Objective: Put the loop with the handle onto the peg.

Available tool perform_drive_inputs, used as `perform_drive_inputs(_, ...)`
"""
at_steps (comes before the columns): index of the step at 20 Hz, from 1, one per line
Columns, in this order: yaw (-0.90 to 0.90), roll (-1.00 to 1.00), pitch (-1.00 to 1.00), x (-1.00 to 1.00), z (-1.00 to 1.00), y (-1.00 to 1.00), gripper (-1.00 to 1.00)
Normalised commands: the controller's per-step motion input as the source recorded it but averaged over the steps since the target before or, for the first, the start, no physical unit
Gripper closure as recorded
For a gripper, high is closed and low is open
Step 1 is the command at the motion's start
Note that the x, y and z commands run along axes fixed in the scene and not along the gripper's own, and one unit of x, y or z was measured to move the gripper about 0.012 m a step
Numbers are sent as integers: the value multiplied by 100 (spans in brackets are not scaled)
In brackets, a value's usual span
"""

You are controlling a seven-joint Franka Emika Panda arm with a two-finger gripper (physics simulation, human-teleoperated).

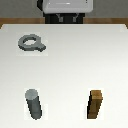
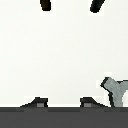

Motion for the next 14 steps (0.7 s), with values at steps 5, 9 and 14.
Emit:
perform_drive_inputs(5, 0, 0, 0, 0, 0, 0, -100)
perform_drive_inputs(9, 0, 0, 0, 0, 0, -25, -100)
perform_drive_inputs(14, 0, 0, 0, 0, 0, -80, -100)
